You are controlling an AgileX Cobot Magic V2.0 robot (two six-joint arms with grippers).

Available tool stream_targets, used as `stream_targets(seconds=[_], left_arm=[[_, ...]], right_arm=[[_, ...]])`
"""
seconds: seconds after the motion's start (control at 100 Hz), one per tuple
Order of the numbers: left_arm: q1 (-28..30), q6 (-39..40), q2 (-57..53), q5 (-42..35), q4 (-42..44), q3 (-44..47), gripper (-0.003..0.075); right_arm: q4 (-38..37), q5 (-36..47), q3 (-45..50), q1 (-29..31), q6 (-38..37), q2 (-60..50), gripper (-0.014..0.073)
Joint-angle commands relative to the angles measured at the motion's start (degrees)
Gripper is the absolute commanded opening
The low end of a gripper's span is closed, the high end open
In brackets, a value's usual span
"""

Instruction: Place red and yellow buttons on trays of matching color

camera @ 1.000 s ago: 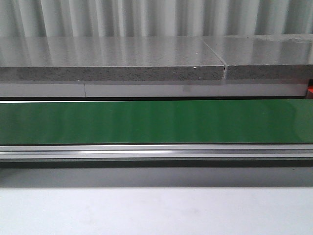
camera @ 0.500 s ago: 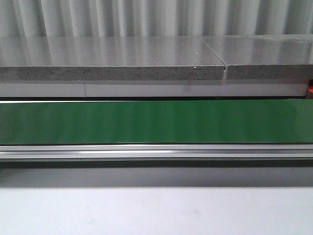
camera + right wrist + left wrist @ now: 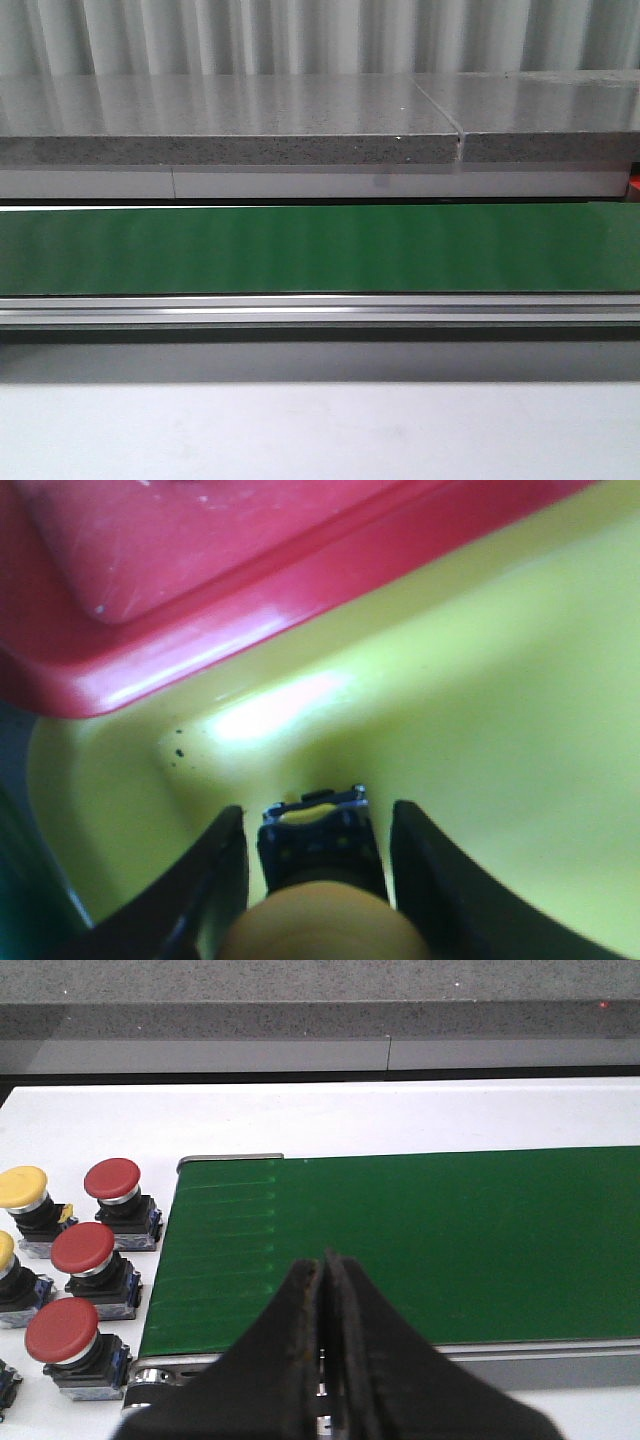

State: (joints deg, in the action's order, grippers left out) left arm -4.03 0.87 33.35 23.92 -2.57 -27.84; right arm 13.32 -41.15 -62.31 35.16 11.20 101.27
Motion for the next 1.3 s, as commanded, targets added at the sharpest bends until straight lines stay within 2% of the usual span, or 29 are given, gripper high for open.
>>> stream_targets(seconds=[0.0, 0.15, 0.25, 0.56, 0.93, 1.09, 1.29], left_arm=[[-0.5, 0.1, -0.1, -4.6, -0.6, -1.5, -0.0020], [-0.5, 0.1, -0.1, -4.6, -0.6, -1.5, -0.0020], [-0.5, 0.1, -0.1, -4.6, -0.6, -1.5, -0.0020], [-0.5, 0.1, -0.1, -4.6, -0.6, -1.5, -0.0020], [-0.5, 0.1, -0.1, -4.6, -0.6, -1.5, -0.0020], [-0.5, 0.1, -0.1, -4.6, -0.6, -1.5, -0.0020], [-0.5, 0.1, -0.1, -4.6, -0.6, -1.5, -0.0020]], right_arm=[[0.9, 0.5, -1.3, -0.3, 0.1, -2.4, 0.0250], [0.9, -0.4, -1.3, -0.3, 0.1, -2.4, 0.0456], [0.9, -0.5, -1.4, -0.3, 0.1, -2.4, 0.0533], [0.9, -0.4, -1.5, -0.3, 0.1, -6.6, 0.0535], [0.8, -0.6, -1.5, -1.0, 0.1, -19.7, 0.0529], [0.8, -0.4, -1.5, -5.0, 2.1, -26.6, 0.0529], [0.8, -0.1, -1.5, -13.8, 4.2, -33.0, 0.0529]])
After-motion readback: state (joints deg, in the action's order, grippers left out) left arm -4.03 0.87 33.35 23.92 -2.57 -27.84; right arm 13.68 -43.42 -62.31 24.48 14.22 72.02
